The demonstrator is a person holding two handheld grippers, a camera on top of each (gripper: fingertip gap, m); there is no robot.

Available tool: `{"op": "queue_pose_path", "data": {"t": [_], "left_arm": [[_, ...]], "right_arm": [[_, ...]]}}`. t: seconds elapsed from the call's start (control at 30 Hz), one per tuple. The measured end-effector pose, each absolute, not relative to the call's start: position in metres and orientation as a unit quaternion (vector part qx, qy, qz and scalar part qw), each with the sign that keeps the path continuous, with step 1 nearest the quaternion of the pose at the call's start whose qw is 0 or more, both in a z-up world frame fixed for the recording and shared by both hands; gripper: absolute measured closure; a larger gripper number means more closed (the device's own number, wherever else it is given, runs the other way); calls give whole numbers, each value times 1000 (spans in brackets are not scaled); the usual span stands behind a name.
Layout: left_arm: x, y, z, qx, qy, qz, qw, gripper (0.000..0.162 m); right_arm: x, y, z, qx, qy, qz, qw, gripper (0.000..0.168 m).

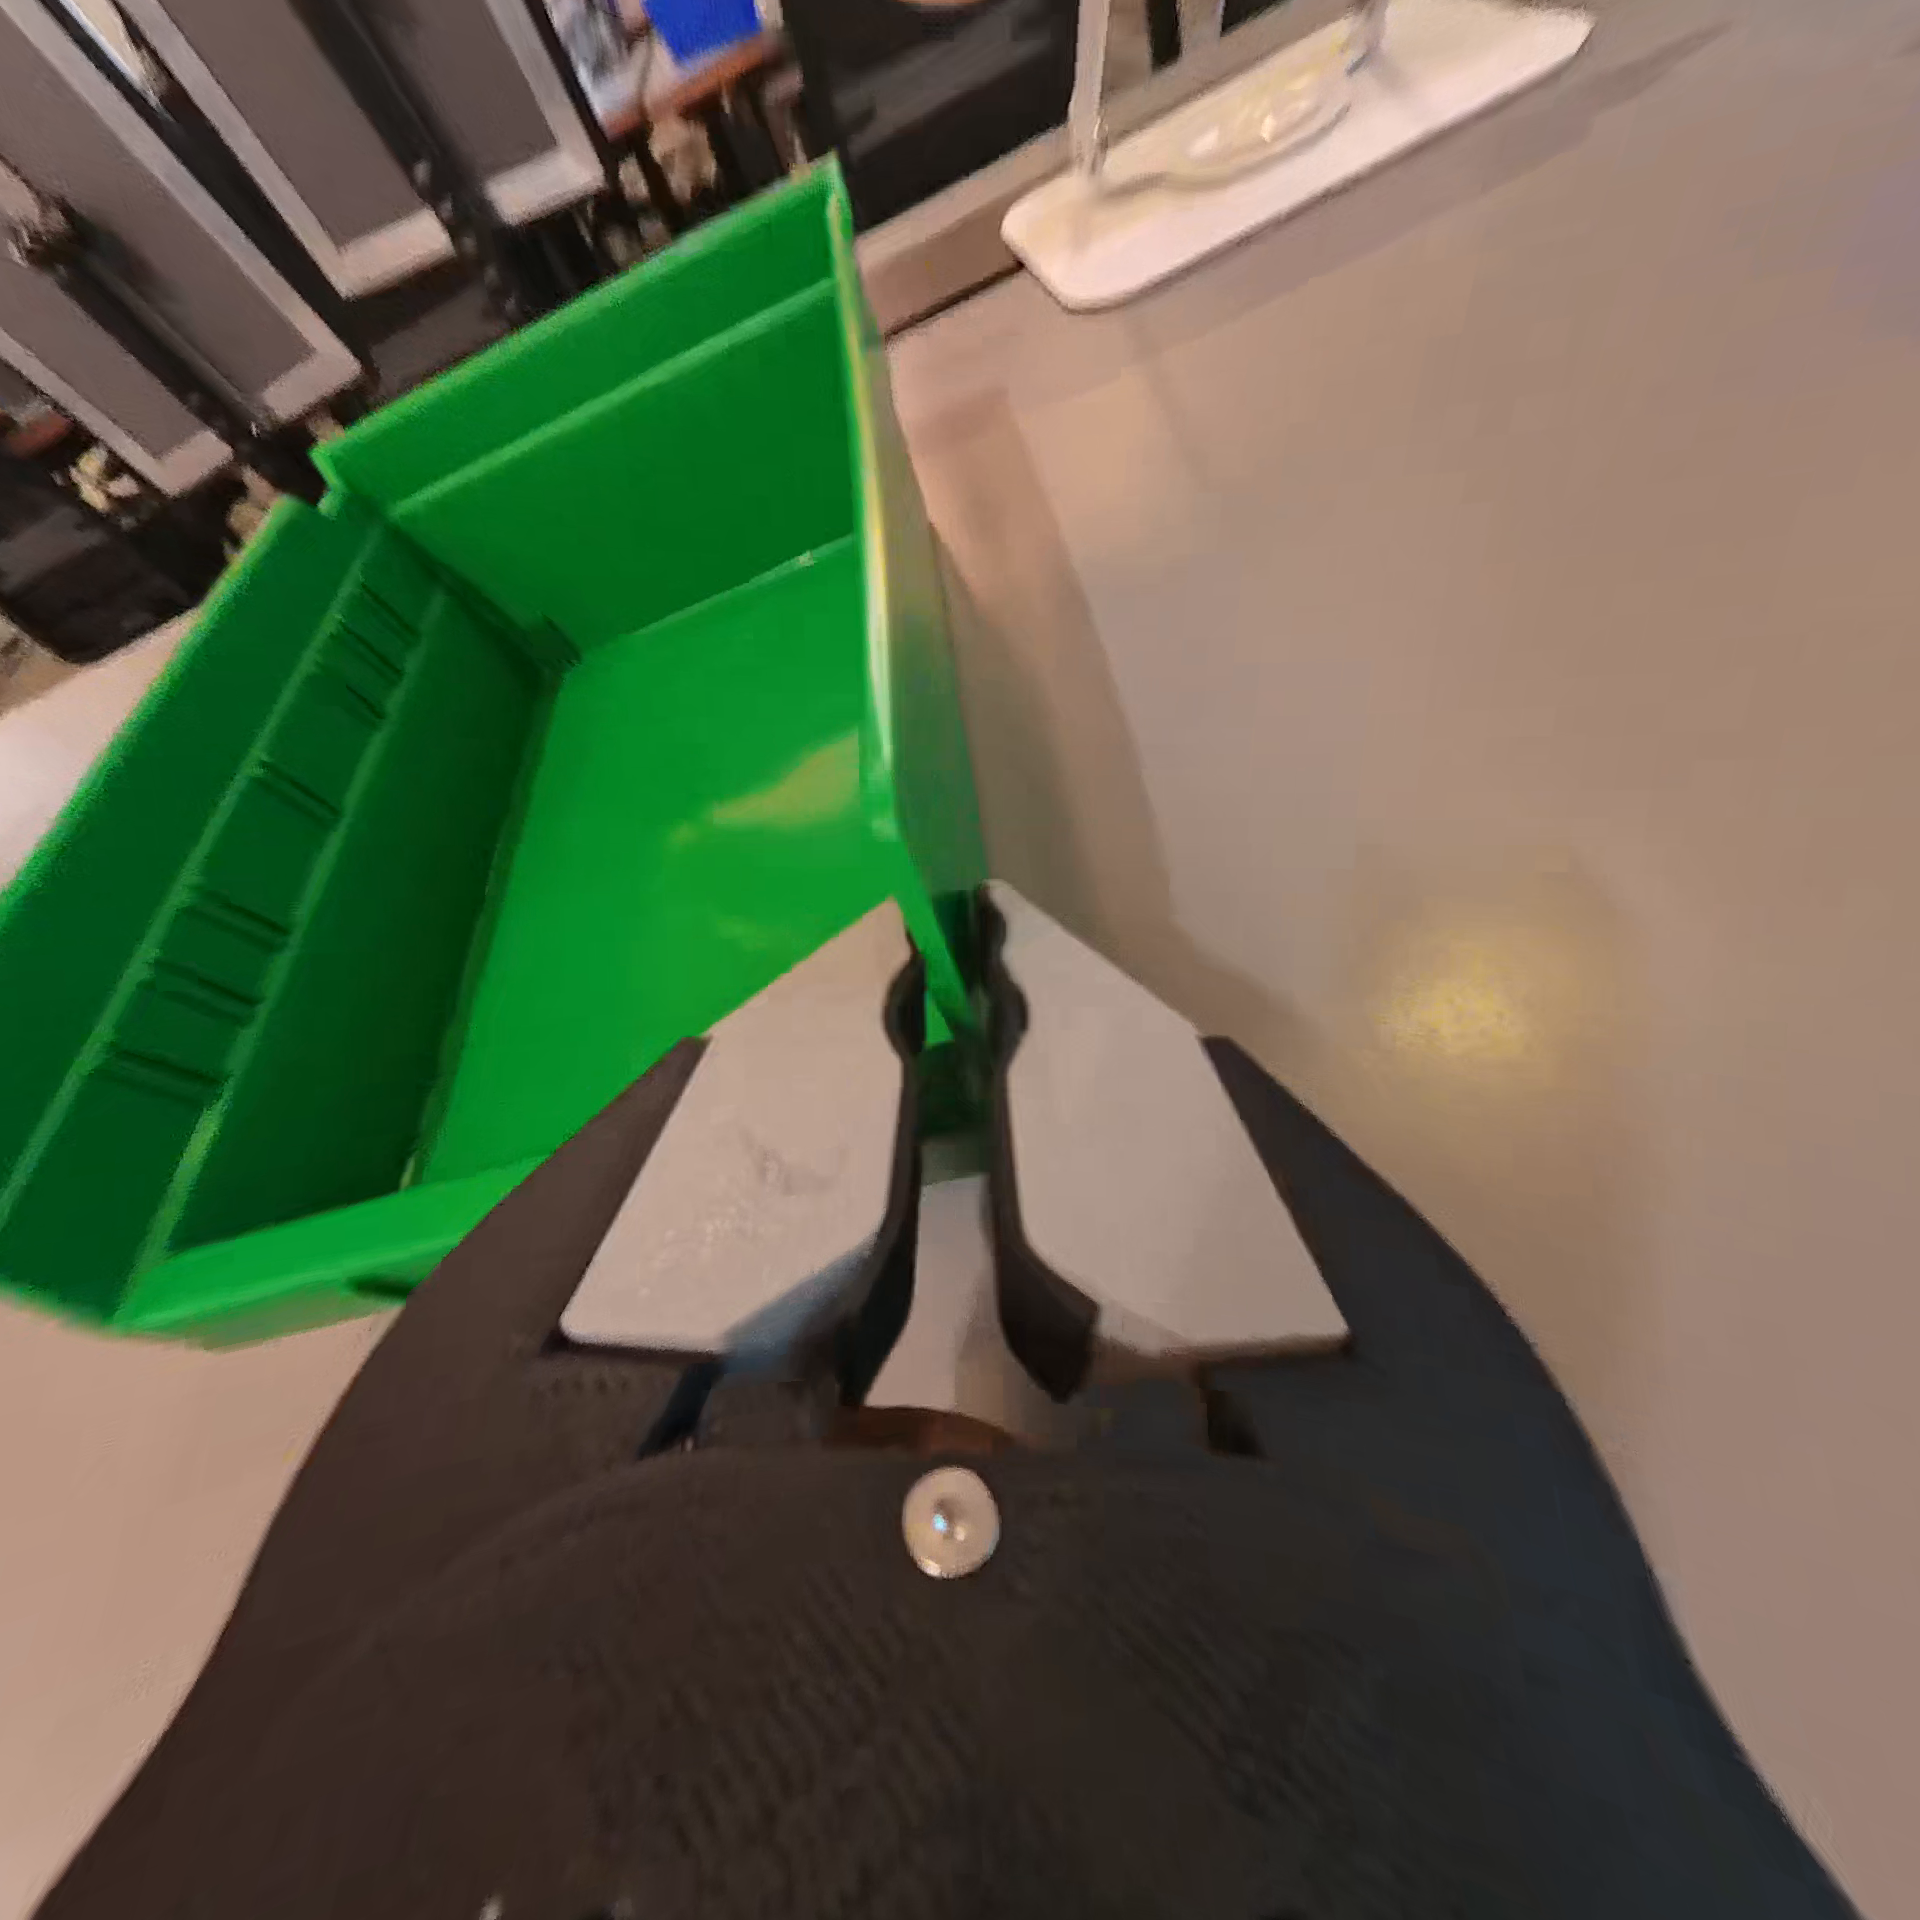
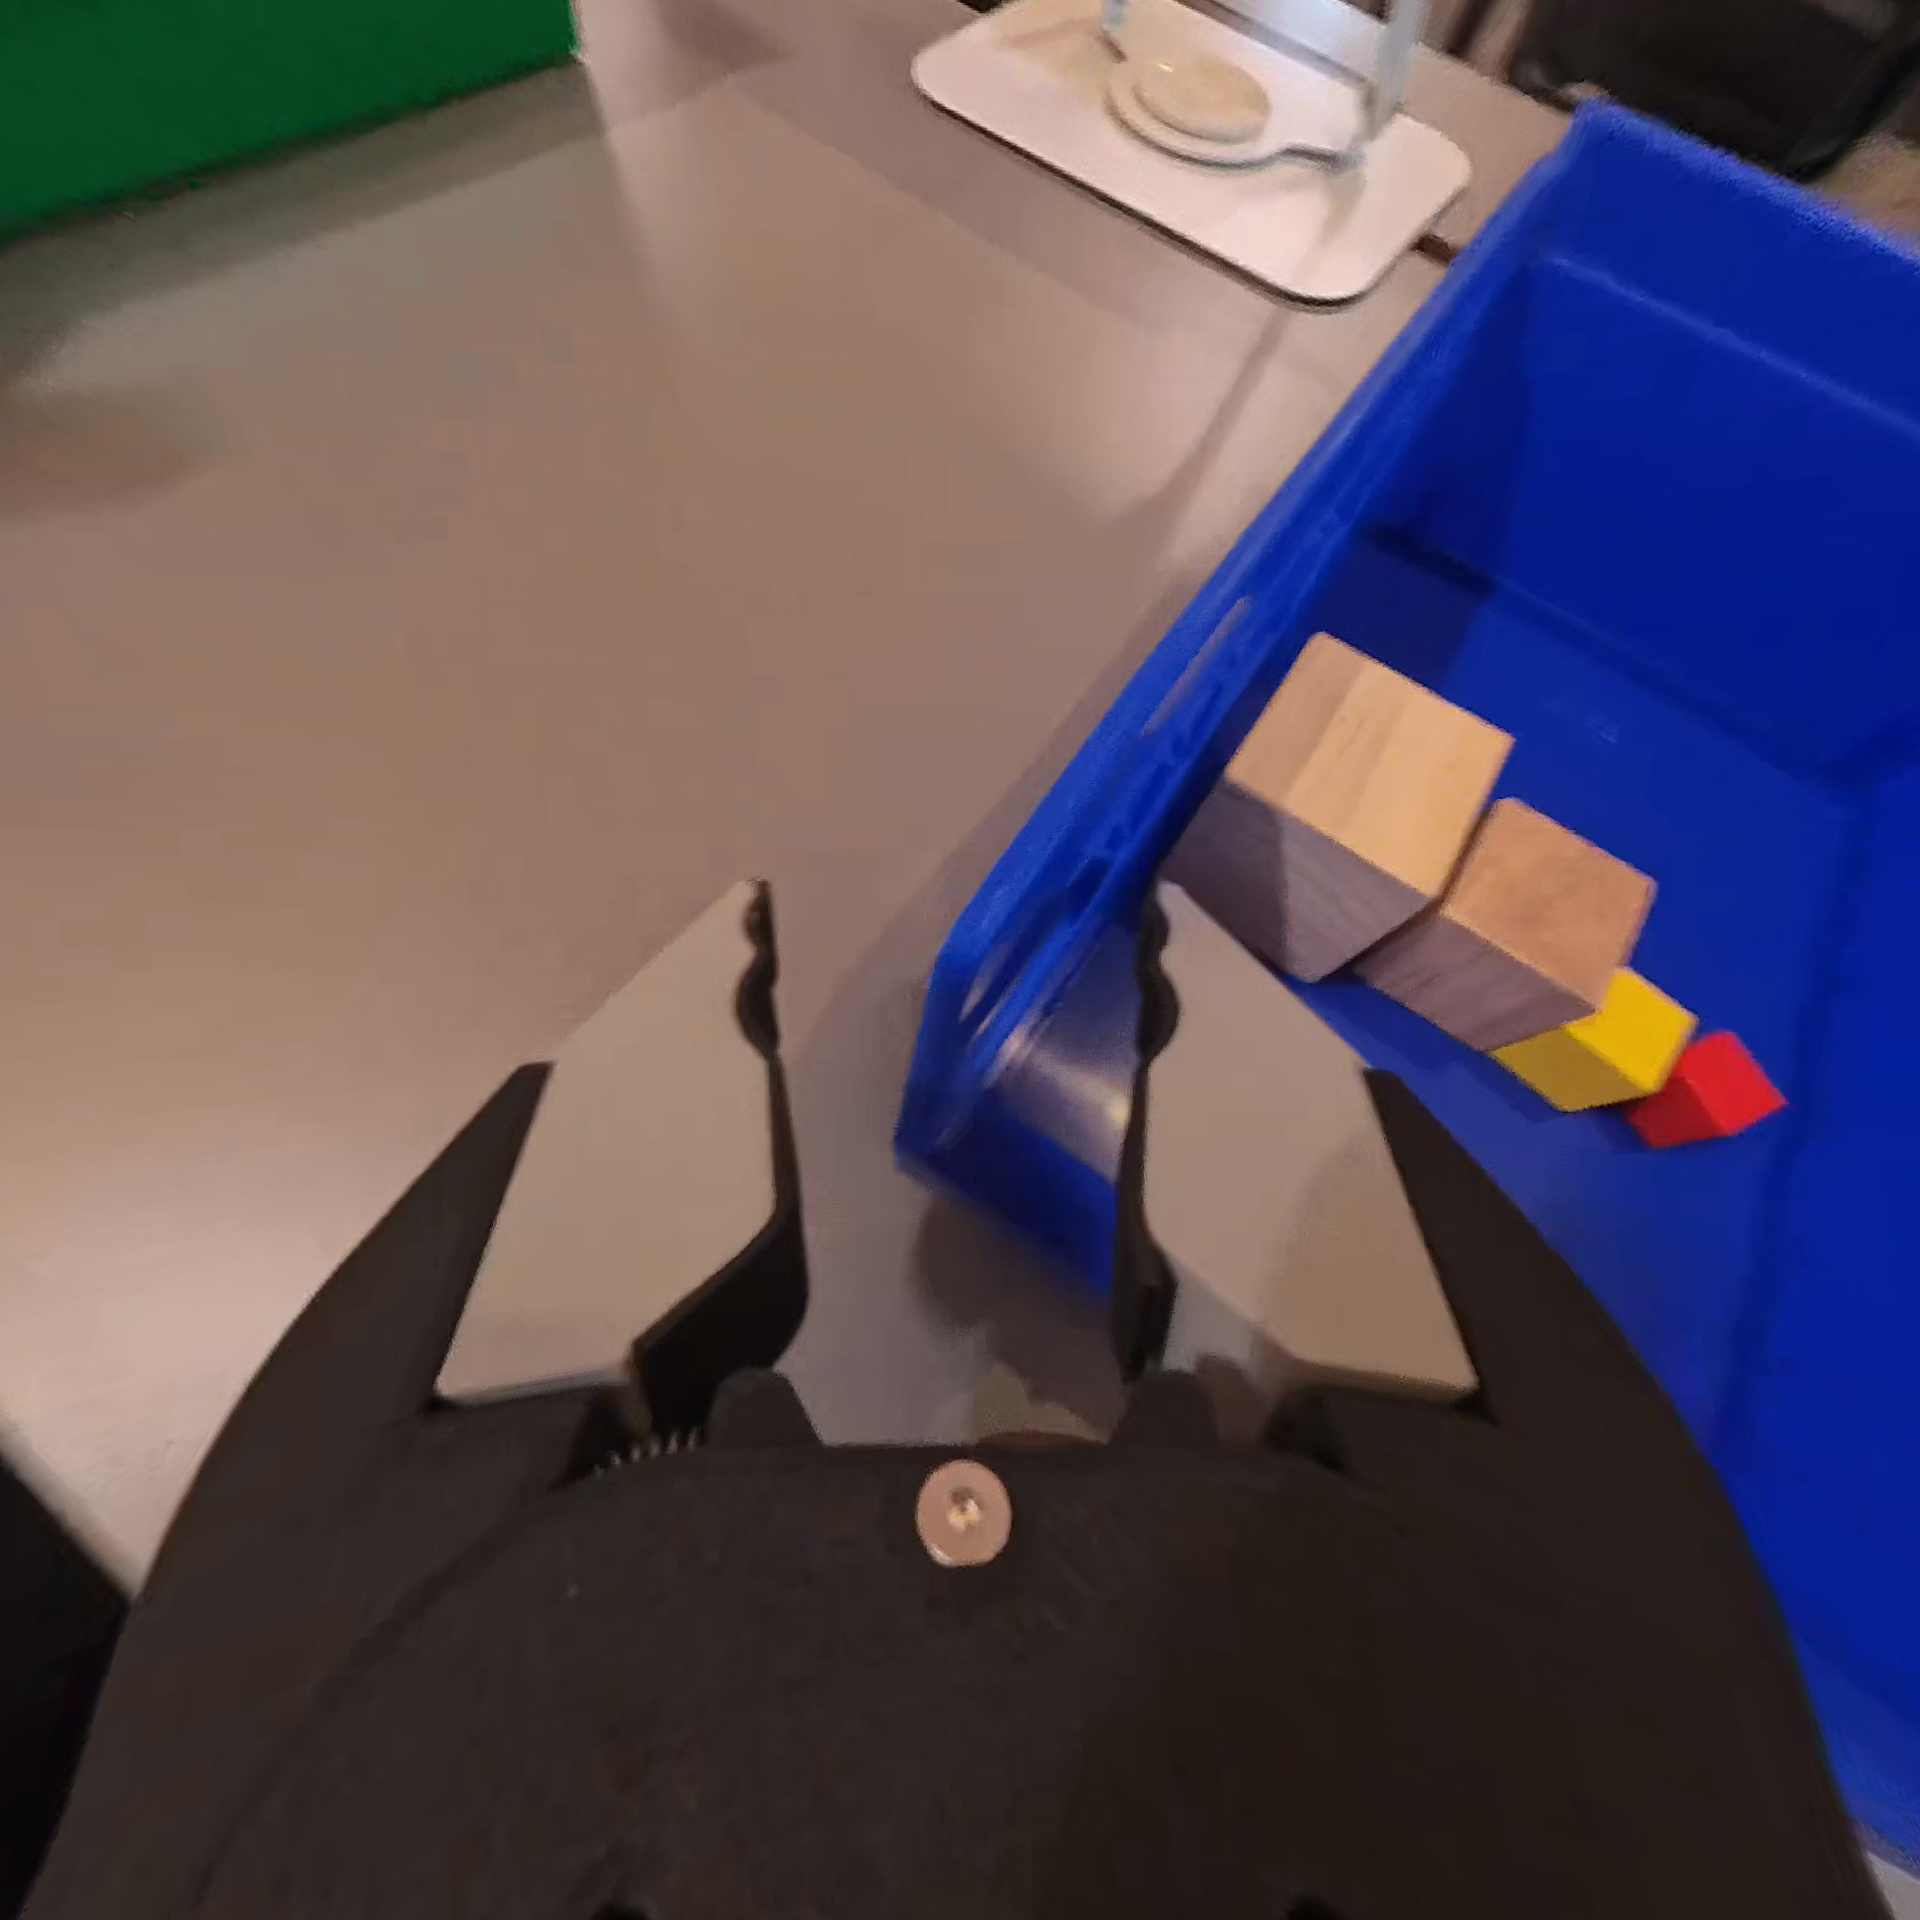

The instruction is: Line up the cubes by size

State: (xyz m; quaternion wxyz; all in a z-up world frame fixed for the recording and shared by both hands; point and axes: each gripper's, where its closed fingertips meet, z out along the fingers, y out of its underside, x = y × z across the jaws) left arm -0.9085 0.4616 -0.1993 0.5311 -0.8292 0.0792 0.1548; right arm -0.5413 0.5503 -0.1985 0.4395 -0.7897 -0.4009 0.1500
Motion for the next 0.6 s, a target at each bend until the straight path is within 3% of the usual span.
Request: {"op": "queue_pose_path", "data": {"t": [0.07, 0.2, 0.6], "left_arm": [[-912, 464, -199, -827, 76, 155, 534, 159], [-924, 457, -189, -823, 53, 124, 551, 161], [-933, 416, -73, -754, 22, 74, 652, 159]], "right_arm": [[-535, 563, -199, -782, -413, 78, 461, 138], [-528, 561, -199, -786, -409, 84, 455, 144], [-614, 513, -199, -771, -449, 116, 435, 144]]}}
